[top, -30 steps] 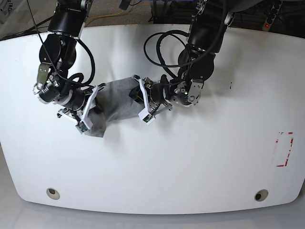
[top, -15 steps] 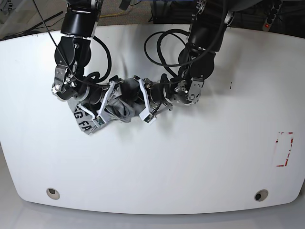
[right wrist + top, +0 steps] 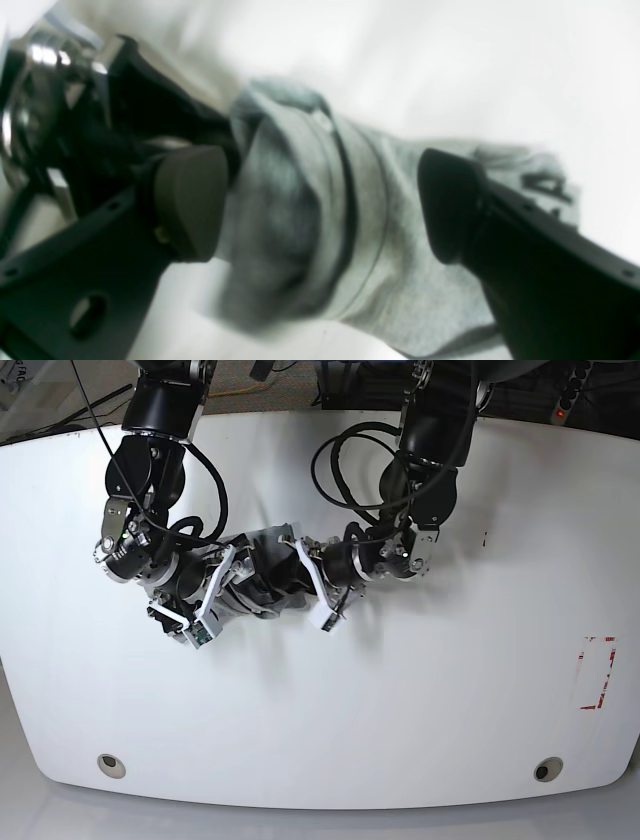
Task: Fold the T-shirt properly
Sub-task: 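Fold the strip in half, bringing the left gripper's end toward the right gripper, then release the left gripper and regrasp the folded bundle's edge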
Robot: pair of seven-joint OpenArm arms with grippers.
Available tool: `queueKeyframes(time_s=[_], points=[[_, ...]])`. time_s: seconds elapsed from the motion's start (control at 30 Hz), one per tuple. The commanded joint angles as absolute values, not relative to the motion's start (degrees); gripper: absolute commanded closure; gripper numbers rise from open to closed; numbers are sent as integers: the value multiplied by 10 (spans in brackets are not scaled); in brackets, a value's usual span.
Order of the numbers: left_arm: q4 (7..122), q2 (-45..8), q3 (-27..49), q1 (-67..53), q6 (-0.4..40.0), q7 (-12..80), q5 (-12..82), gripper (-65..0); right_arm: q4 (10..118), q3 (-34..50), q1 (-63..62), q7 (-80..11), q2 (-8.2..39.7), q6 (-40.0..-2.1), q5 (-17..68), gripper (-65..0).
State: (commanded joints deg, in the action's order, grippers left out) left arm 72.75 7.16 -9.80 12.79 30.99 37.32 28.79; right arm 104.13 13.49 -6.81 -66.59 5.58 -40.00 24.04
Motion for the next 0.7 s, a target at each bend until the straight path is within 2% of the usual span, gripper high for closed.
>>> queueKeyframes(time_s=[0.43,0.57,0.7], points=[[815,-74,-60,120,310,388,290,-86,1045,166,-54,-662,70,-400,237,-575],[838,-107,-65,119,310,388,288,-86,976,165,-54,-653,63,-400,239,-574],[858,-108,-67,117,310,389,287,-86,900,163,-55,-597,56,-400,236,-574]])
